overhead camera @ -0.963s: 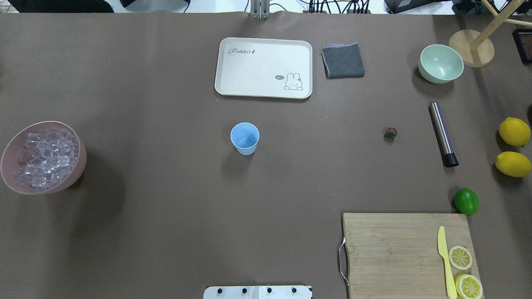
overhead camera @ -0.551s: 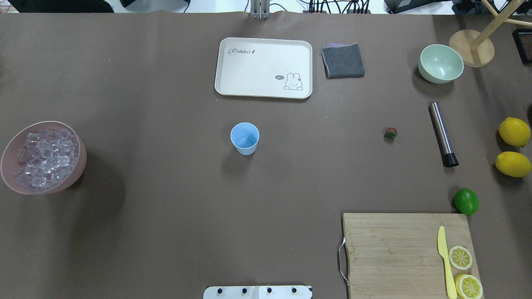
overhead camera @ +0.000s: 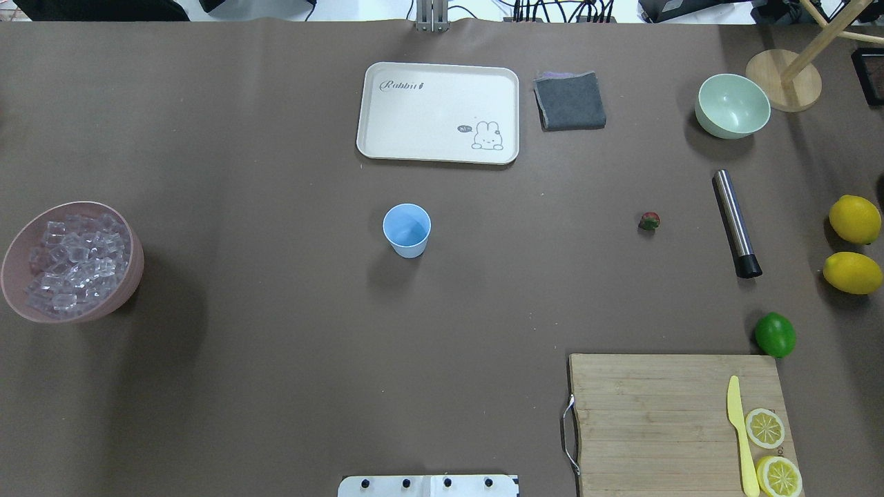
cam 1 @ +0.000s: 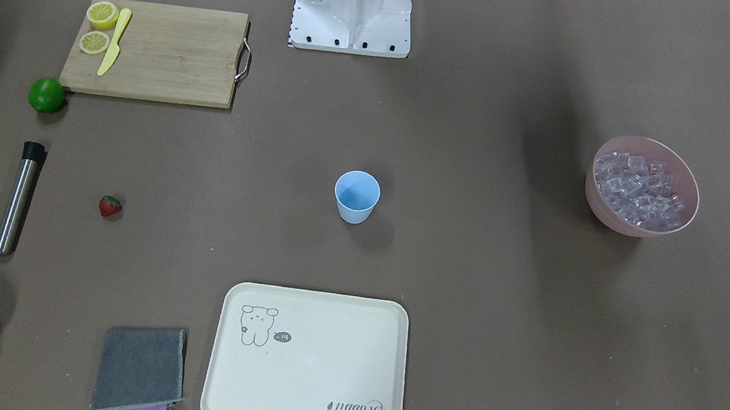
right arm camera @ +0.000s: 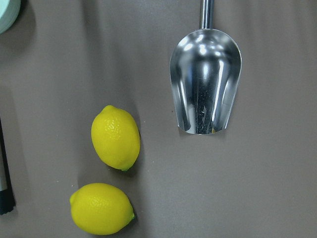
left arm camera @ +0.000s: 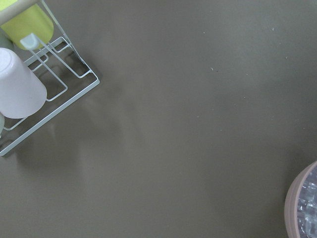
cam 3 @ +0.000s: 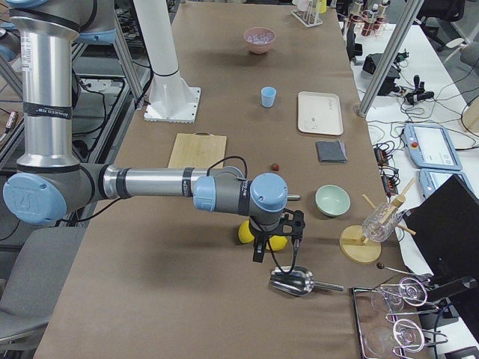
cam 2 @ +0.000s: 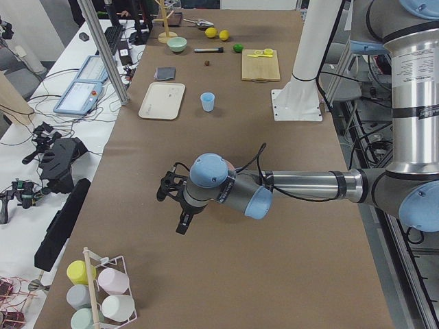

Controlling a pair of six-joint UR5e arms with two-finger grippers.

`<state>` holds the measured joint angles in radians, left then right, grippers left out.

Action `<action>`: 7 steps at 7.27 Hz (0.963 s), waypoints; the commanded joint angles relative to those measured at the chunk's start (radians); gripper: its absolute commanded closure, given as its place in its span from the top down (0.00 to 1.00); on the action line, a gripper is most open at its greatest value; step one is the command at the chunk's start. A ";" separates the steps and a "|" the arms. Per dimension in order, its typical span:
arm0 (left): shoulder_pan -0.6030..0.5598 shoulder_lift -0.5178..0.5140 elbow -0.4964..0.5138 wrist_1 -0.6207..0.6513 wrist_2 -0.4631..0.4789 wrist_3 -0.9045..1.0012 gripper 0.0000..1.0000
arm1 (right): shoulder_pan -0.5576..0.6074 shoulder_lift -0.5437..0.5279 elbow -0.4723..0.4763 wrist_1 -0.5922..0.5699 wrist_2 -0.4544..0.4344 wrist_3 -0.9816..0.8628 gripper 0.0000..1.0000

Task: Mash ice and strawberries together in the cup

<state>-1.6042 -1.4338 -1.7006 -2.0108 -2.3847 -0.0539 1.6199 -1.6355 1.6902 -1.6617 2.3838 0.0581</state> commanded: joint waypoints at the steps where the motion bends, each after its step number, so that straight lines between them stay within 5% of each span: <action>1: 0.001 0.003 -0.005 -0.002 0.006 0.003 0.98 | 0.000 0.000 0.006 0.000 0.003 0.000 1.00; 4: 0.053 0.018 -0.024 -0.189 -0.004 -0.006 0.98 | 0.000 0.003 0.012 0.002 0.005 -0.004 1.00; 7: 0.267 0.010 -0.121 -0.255 0.007 -0.238 0.98 | -0.002 0.014 0.013 0.000 0.027 0.008 1.00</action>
<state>-1.4242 -1.4200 -1.7702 -2.2531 -2.3837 -0.1689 1.6196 -1.6260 1.7026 -1.6608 2.3939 0.0614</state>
